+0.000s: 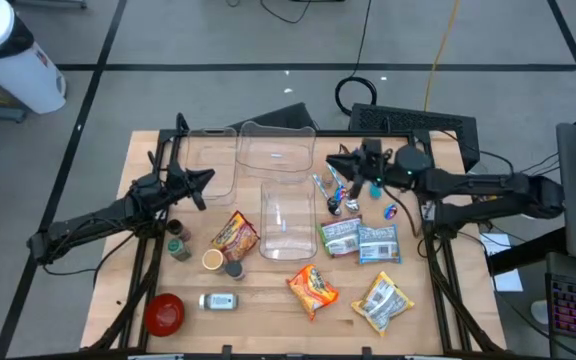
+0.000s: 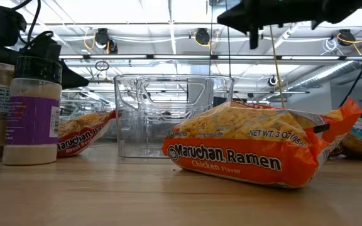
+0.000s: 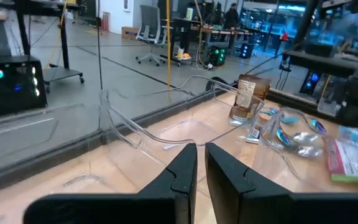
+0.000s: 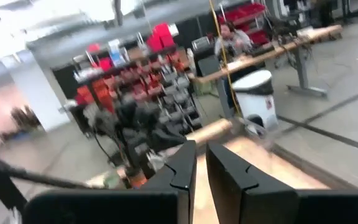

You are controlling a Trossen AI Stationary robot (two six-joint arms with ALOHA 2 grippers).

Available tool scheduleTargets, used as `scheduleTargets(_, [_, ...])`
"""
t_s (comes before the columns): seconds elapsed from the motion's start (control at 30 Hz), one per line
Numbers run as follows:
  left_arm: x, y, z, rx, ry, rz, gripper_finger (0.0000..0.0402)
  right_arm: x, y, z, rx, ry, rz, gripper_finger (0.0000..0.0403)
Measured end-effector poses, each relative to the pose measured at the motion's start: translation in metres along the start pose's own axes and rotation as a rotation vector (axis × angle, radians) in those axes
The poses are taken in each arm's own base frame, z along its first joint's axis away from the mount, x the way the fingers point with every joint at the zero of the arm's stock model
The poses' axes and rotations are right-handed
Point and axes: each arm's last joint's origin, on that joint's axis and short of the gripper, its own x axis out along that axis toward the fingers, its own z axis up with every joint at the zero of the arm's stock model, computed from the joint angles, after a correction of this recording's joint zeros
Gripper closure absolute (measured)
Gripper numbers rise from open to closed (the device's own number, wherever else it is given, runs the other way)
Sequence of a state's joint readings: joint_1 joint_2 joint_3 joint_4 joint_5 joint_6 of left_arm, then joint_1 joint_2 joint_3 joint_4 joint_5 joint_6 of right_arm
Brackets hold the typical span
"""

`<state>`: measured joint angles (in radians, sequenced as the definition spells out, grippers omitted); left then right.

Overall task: Pick & Place Food Item
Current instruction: Put the blue spoon into the bottom right transparent bin

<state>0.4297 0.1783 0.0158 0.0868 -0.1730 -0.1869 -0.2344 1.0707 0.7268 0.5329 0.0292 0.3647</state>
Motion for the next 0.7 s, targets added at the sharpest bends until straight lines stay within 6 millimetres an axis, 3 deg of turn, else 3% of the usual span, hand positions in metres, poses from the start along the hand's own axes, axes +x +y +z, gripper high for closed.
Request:
scheduleTargets(0.23, [0.000, -0.001, 0.005, -0.513, -0.054, -0.015, 0.0364, 0.012, 0.002, 0.004, 0.022, -0.146, 0.055, 0.0373])
scheduleTargets(0.4, [-0.001, -0.001, 0.013, -0.723, -0.136, -0.043, 0.0364, 0.012, 0.002, 0.007, 0.022, -0.171, 0.064, 0.0374])
scheduleTargets(0.5, [-0.003, -0.003, 0.023, -0.730, -0.215, -0.111, 0.0364, 0.012, 0.002, 0.007, 0.023, -0.171, 0.064, 0.0373])
scheduleTargets(0.7, [-0.014, -0.014, 0.060, -0.517, -0.366, -0.373, 0.0364, 0.012, 0.002, 0.006, 0.112, -0.159, 0.074, 0.0375])
